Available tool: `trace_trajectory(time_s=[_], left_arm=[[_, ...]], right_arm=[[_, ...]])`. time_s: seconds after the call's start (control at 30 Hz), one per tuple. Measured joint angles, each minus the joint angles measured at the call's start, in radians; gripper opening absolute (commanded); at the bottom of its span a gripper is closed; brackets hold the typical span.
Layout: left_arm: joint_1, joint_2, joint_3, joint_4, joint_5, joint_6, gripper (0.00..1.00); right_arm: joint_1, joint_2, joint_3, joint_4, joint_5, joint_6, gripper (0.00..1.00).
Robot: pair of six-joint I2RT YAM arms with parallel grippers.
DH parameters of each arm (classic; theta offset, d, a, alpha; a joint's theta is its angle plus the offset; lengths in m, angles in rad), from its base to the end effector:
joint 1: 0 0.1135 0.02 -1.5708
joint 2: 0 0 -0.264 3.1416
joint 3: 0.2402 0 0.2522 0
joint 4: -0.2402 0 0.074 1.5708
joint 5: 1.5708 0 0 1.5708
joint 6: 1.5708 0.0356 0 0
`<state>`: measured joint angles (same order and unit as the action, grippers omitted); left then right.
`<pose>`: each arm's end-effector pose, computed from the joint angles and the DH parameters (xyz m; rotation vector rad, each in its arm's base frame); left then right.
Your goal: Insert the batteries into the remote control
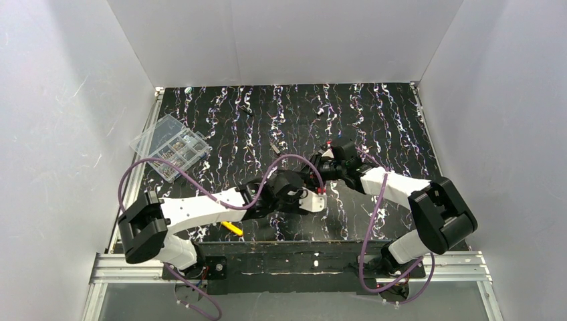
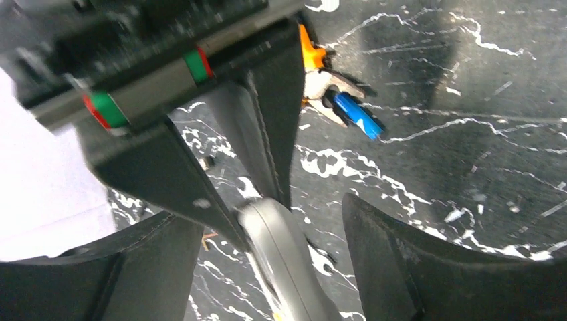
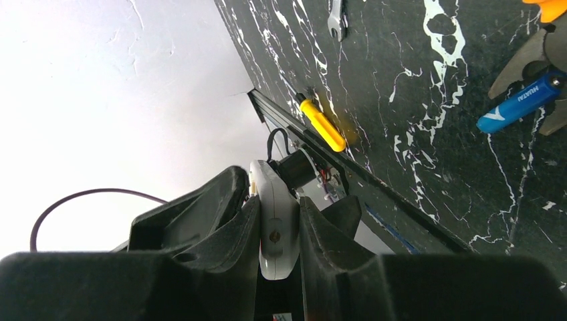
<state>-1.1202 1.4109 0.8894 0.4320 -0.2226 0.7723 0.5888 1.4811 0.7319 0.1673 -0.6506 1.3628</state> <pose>0.1502 -0.2923 0.2944 1.2400 1.1016 -0.0795 0.2392 0.1857 0.1973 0.5412 2.5752 1.6453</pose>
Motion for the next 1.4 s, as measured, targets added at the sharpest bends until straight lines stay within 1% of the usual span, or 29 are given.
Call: trace_trajectory(time_s=[0.07, 0.2, 0.27, 0.4, 0.57, 0.67, 0.8, 0.9, 1.07, 1.27, 1.4], left_arm=[[-0.011, 0.022, 0.019, 0.011, -0.028, 0.011, 0.65], [-0.027, 0.041, 0.057, 0.003, -0.065, 0.015, 0.52], [-0.033, 0.042, 0.080, -0.019, -0.076, 0.006, 0.49], [-0.040, 0.042, 0.106, -0.056, -0.098, -0.010, 0.46], [-0.051, 0.052, 0.130, -0.098, -0.129, -0.033, 0.45], [-0.055, 0.061, 0.145, -0.116, -0.146, -0.049, 0.48], [-0.058, 0.071, 0.161, -0.138, -0.166, -0.073, 0.61], [-0.064, 0.072, 0.166, -0.154, -0.173, -0.092, 0.64], [-0.073, 0.072, 0.167, -0.165, -0.186, -0.114, 0.60], [-0.076, 0.072, 0.167, -0.175, -0.219, -0.138, 0.51], [-0.077, 0.072, 0.167, -0.177, -0.248, -0.149, 0.50]], right_arm=[[0.000, 0.000, -0.003, 0.000, 0.002, 0.000, 0.01], [0.001, 0.000, -0.008, 0.001, 0.004, -0.002, 0.01], [0.001, 0.000, -0.008, 0.005, 0.003, 0.005, 0.01], [0.000, 0.000, -0.008, 0.023, 0.003, 0.019, 0.01], [0.001, 0.000, -0.008, 0.027, 0.000, 0.027, 0.01], [0.000, 0.000, -0.008, 0.031, 0.001, 0.030, 0.01], [0.001, 0.000, -0.008, 0.041, 0.014, 0.023, 0.01], [0.002, 0.000, -0.008, 0.047, 0.035, 0.017, 0.01], [0.000, 0.000, -0.008, 0.053, 0.051, 0.012, 0.01], [-0.001, 0.000, -0.010, 0.053, 0.060, 0.010, 0.01], [-0.005, 0.000, -0.010, 0.054, 0.065, 0.010, 0.01]])
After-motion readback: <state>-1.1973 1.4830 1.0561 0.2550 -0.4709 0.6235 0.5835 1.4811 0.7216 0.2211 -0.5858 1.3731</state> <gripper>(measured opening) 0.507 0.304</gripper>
